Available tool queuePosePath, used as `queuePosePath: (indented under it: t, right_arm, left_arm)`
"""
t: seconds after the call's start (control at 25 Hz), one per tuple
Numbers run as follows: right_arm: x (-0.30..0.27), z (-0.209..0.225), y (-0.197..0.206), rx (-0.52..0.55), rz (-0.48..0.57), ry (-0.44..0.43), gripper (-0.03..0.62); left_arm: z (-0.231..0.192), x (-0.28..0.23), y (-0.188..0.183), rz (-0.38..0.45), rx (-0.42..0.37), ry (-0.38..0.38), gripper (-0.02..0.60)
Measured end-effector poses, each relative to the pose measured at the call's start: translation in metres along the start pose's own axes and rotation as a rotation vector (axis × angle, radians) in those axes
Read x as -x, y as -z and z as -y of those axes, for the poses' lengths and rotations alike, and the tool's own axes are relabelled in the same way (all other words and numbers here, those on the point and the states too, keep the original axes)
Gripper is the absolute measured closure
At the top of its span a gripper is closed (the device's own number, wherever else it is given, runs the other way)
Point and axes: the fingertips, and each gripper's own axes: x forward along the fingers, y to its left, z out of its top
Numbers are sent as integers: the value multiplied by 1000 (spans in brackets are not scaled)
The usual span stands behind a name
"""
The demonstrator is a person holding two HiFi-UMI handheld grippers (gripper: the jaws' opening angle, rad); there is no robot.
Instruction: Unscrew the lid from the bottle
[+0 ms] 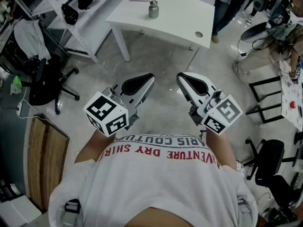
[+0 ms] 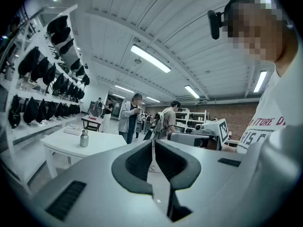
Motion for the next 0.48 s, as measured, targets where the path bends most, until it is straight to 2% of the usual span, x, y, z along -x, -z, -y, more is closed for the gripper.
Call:
queuePosePath:
  t: [0.2, 0.48]
  right_arm:
    - [-6, -6, 0, 7, -3, 14, 571]
    - [-18, -2, 4, 21, -9, 77, 569]
  left_arm:
    - [-5, 7, 2, -1, -2, 6, 538]
    - [-20, 18, 3, 8, -14, 6, 538]
